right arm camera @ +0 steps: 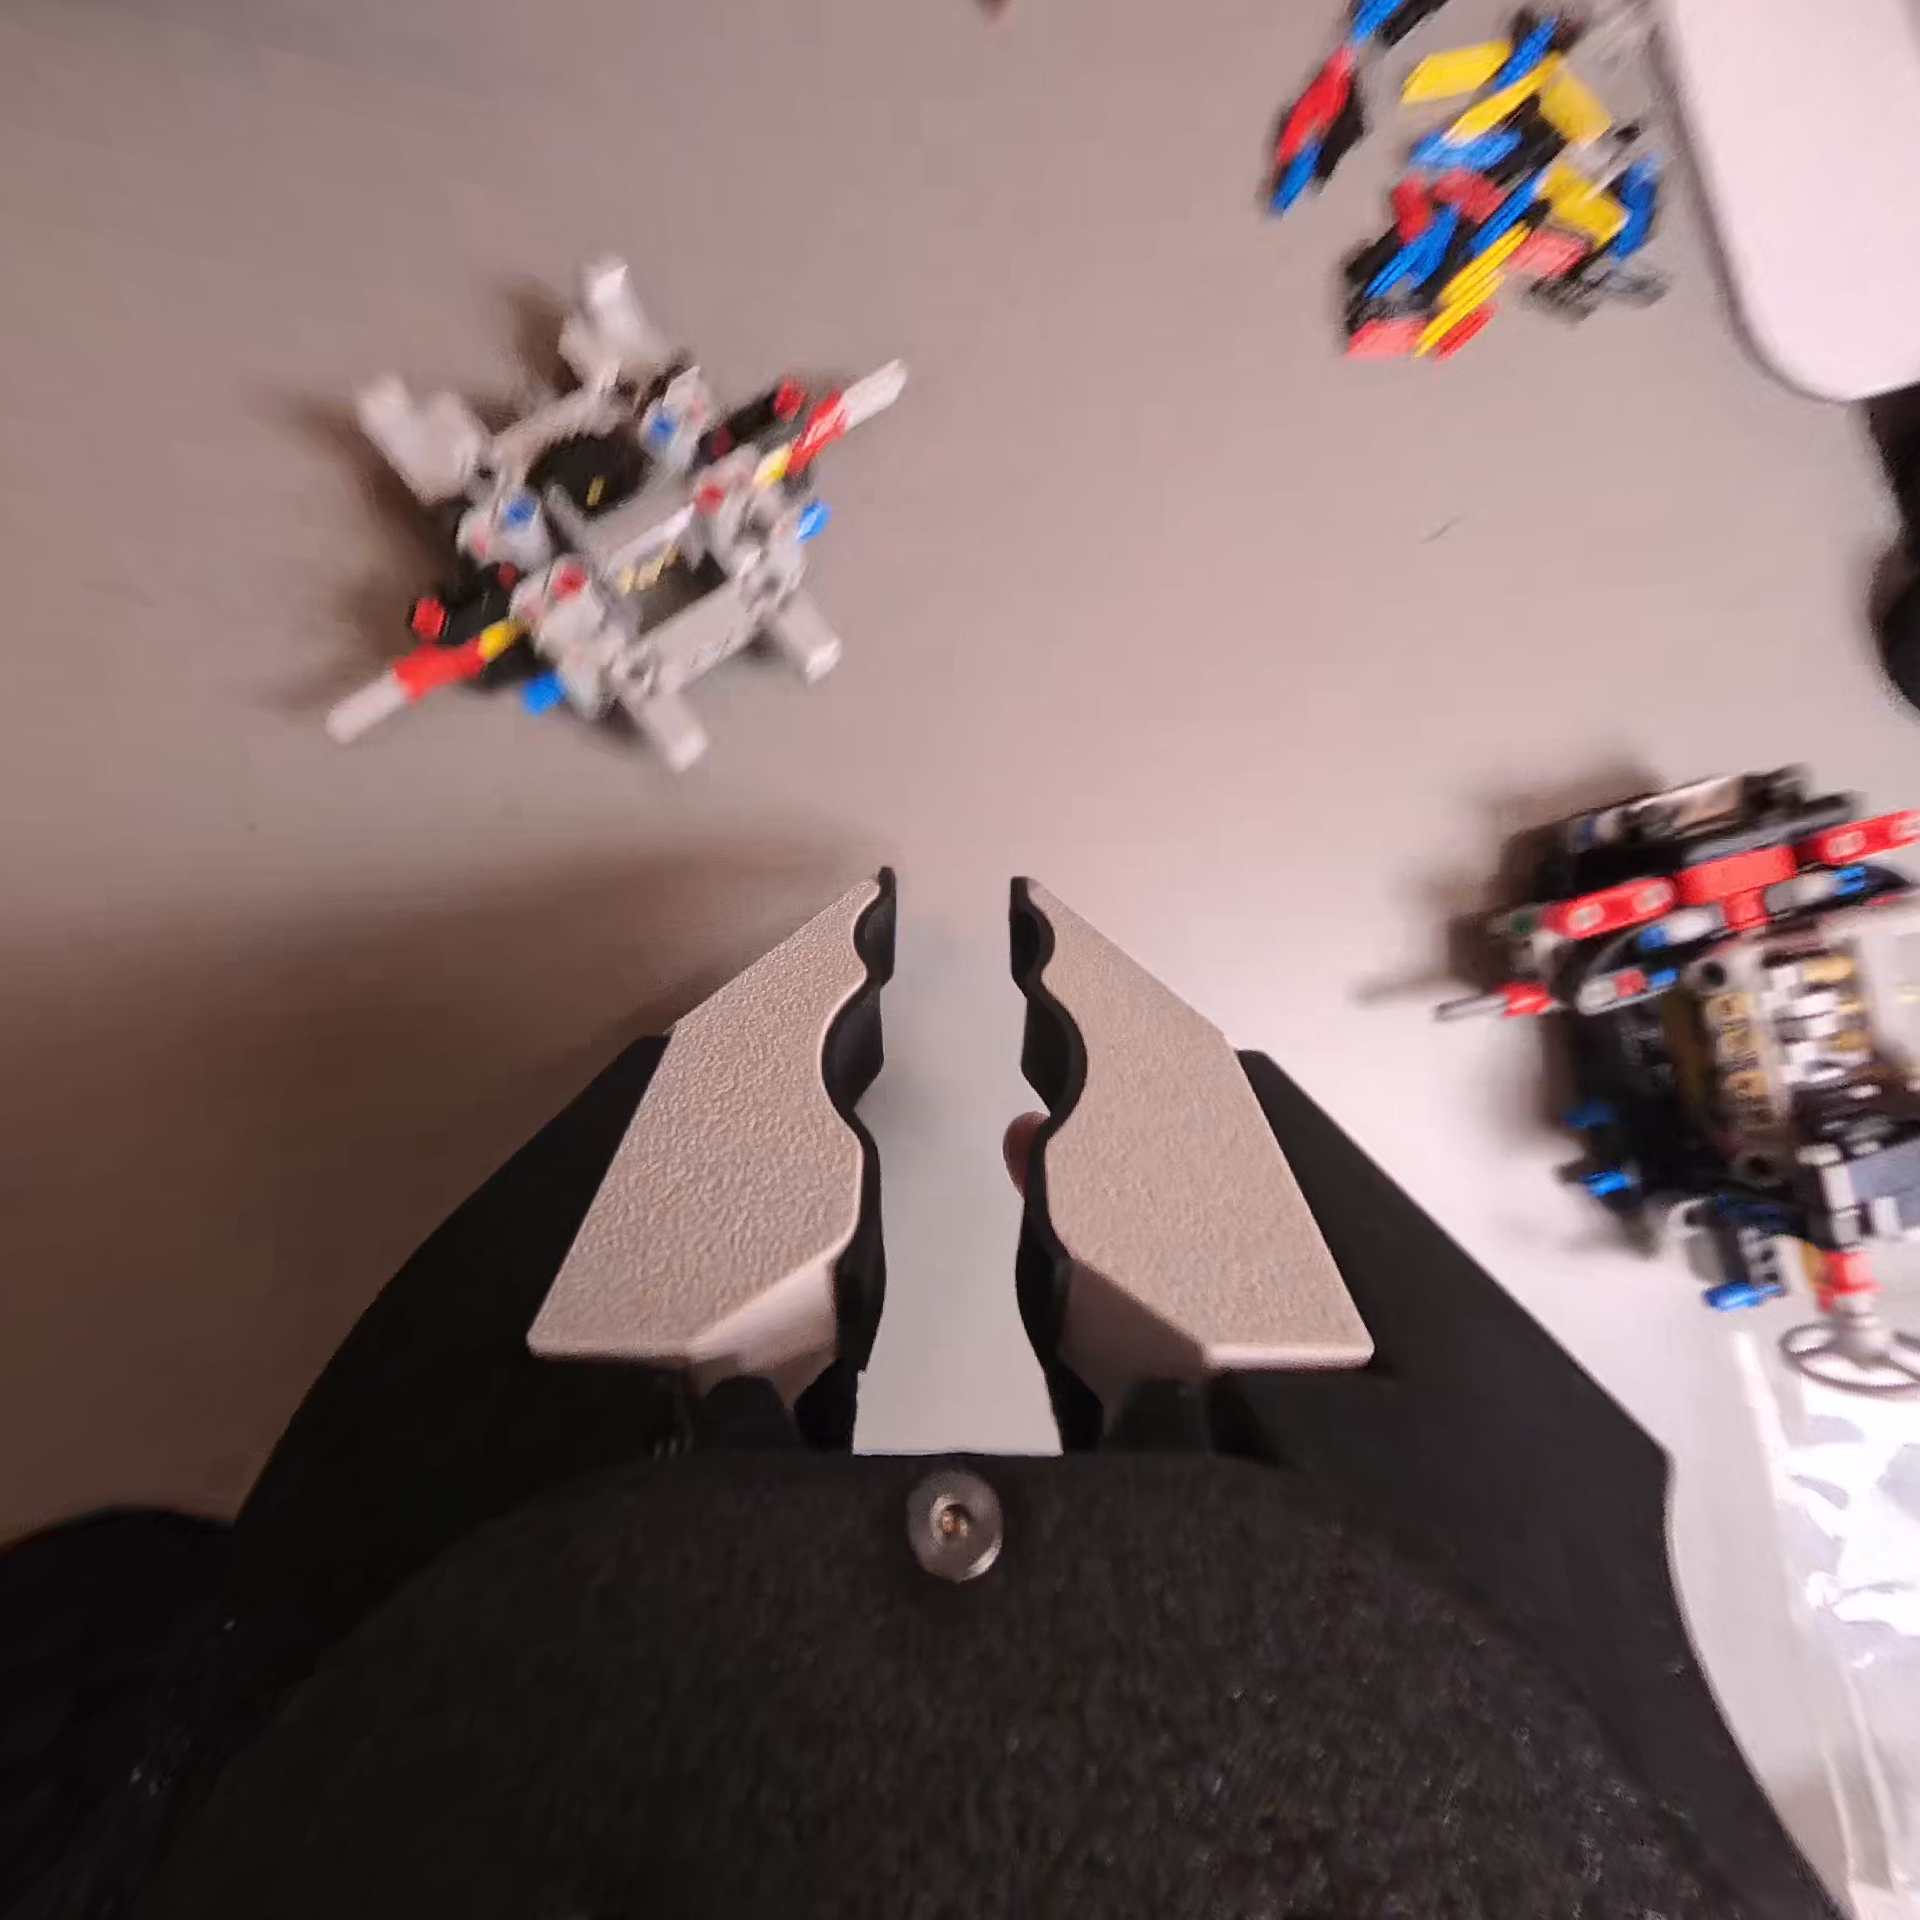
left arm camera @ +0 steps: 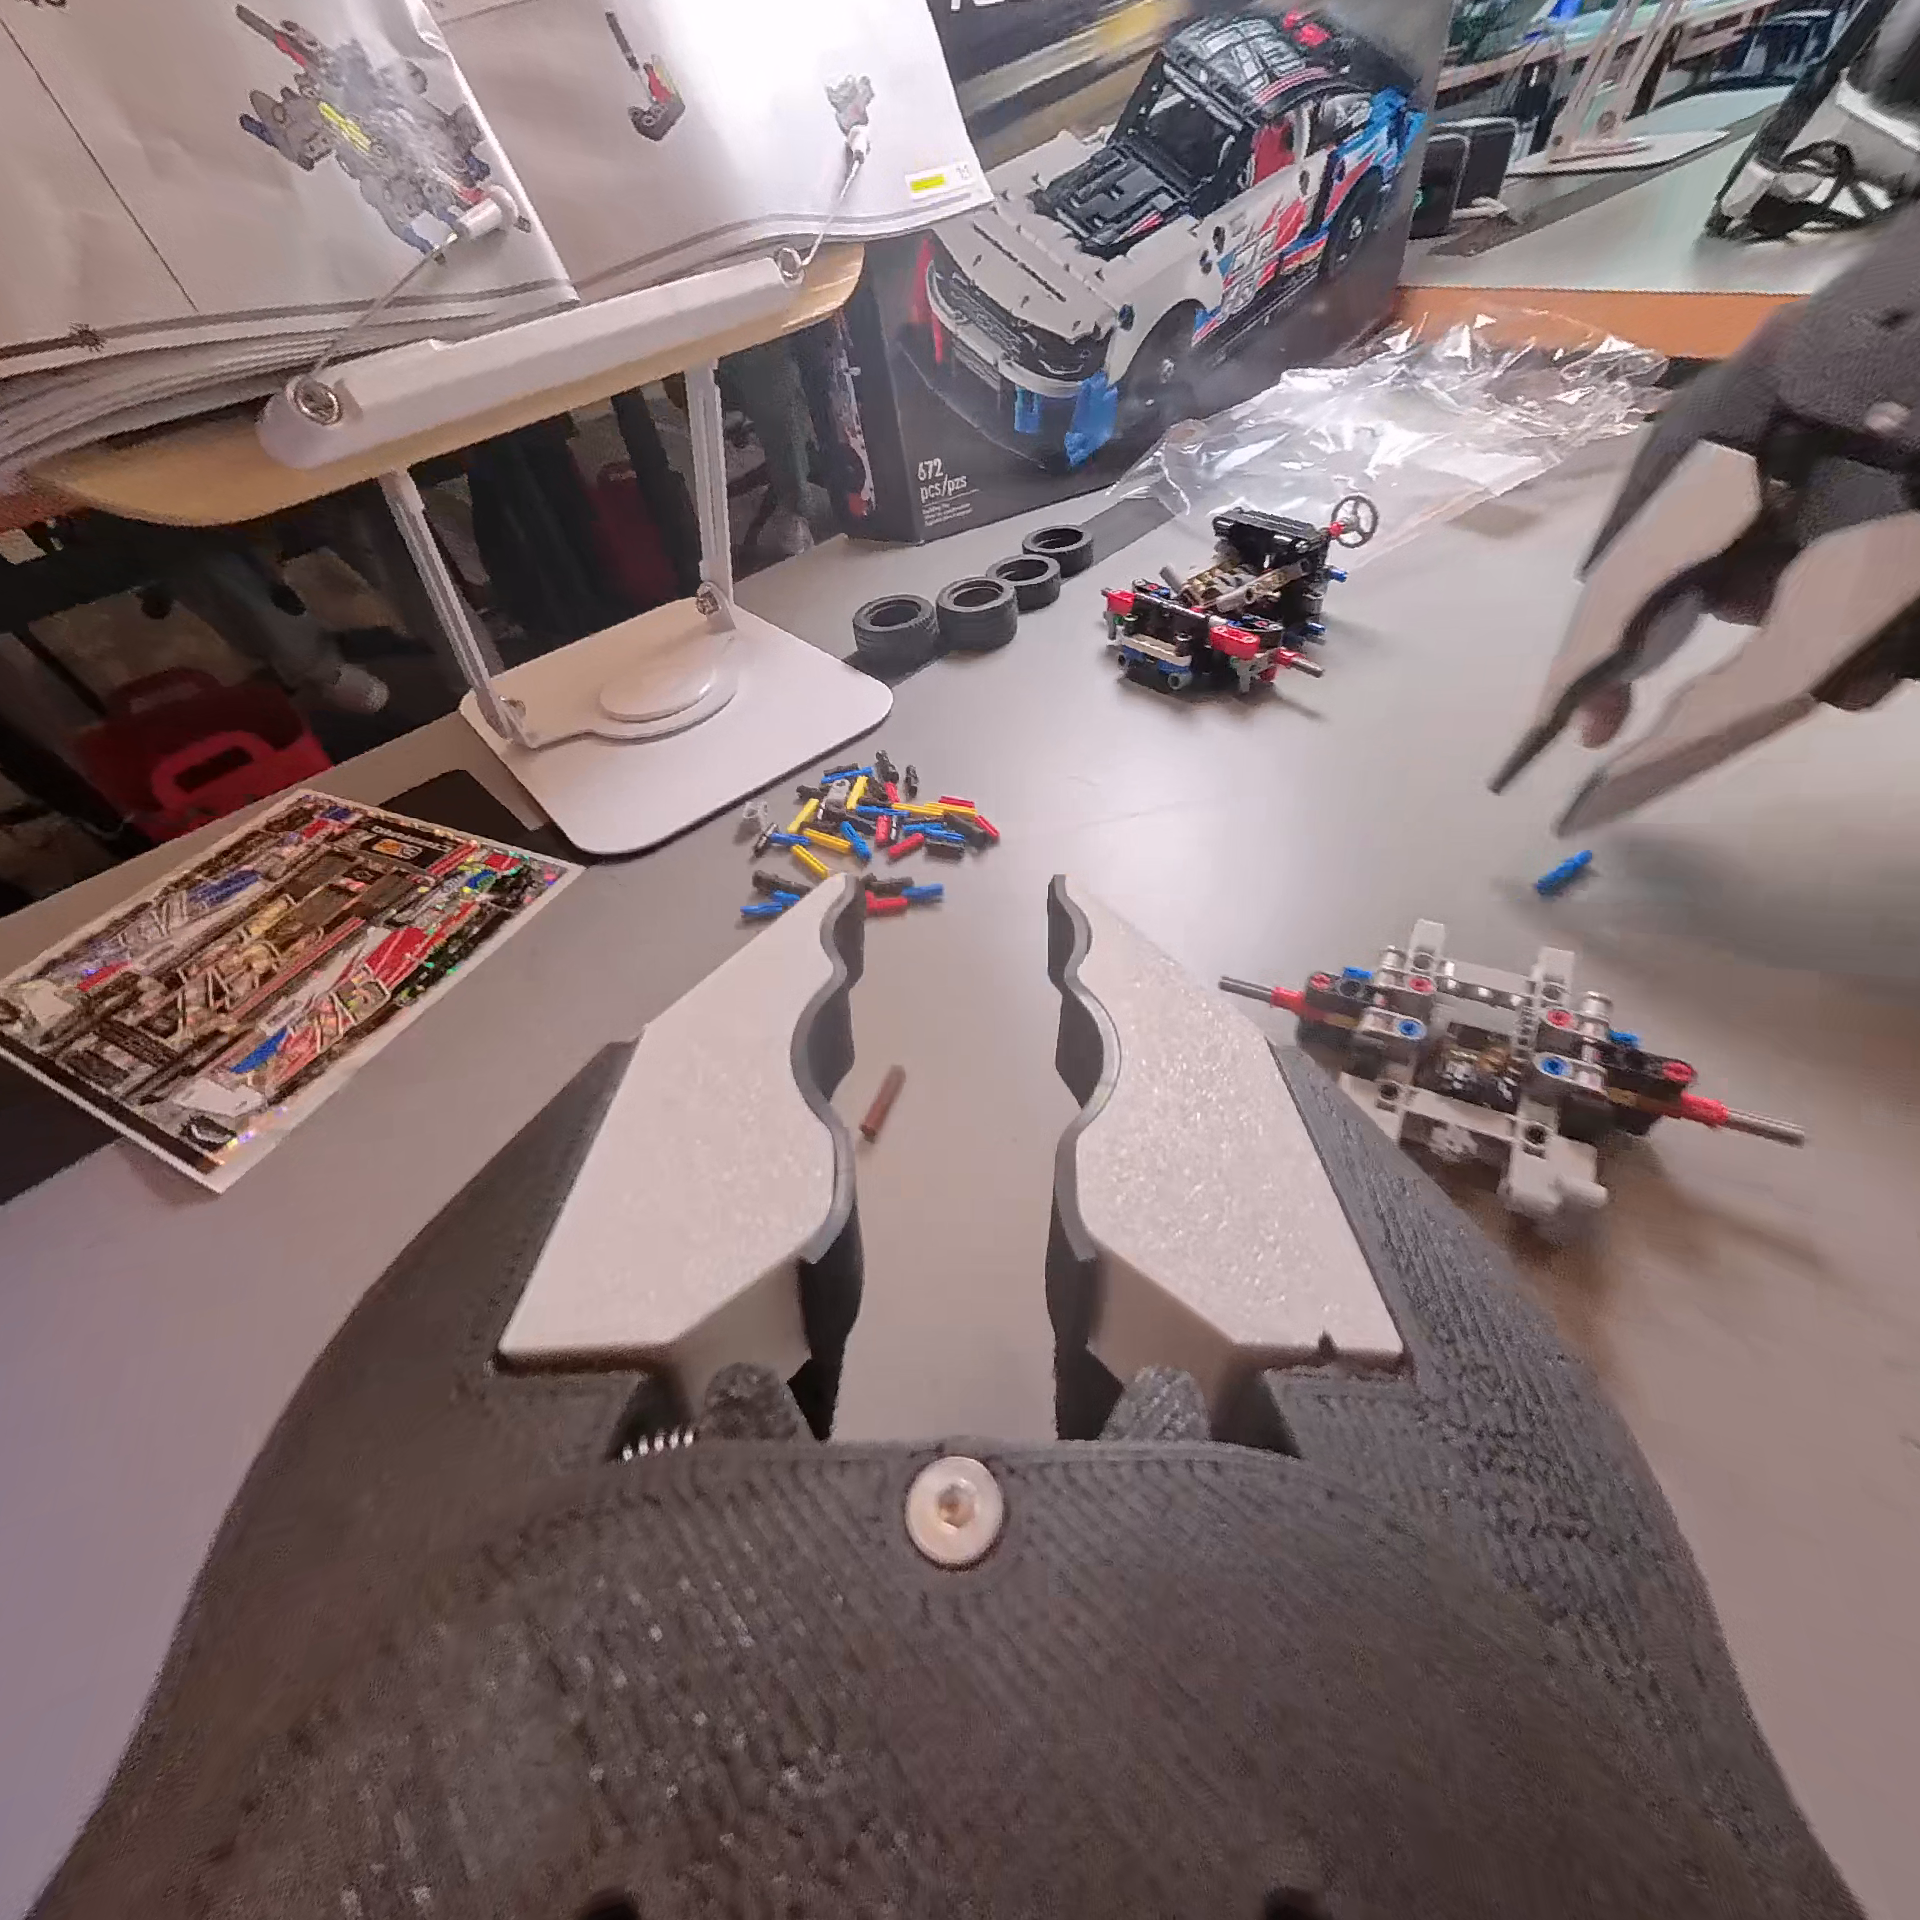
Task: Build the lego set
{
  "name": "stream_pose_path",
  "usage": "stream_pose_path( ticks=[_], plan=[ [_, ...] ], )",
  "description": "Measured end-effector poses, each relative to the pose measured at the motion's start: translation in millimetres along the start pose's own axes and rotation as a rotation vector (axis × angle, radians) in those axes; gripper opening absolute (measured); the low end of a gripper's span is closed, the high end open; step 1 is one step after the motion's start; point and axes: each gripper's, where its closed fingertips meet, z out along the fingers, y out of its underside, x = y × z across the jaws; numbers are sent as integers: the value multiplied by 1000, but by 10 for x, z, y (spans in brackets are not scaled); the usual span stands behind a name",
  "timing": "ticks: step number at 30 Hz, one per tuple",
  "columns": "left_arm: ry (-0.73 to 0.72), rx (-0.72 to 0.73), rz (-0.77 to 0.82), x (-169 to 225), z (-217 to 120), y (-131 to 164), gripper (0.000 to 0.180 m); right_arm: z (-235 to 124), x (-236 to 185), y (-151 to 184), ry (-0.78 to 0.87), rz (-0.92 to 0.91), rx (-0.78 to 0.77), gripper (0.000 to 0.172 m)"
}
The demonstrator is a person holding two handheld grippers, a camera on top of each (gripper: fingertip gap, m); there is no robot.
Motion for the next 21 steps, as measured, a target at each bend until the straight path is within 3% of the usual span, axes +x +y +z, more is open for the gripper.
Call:
stream_pose_path(
  ticks=[4, 8, 13, 21],
  plan=[
    [-7, 19, -32, 99, -177, 57, 34, 119, 438, -616, 101, 36, 172, 15],
    [9, 1, -32, 140, -158, 150, 34, 606, 720, -926, 141, 26, 172, 13],
    [45, -50, 13, 249, -57, 298, 33, 1052, 897, -1065, 153, 4, 113, 10],
    [62, -48, 8, 224, -37, 287, 33, 1167, 1186, -1073, 193, 37, 67, 3]
  ],
)
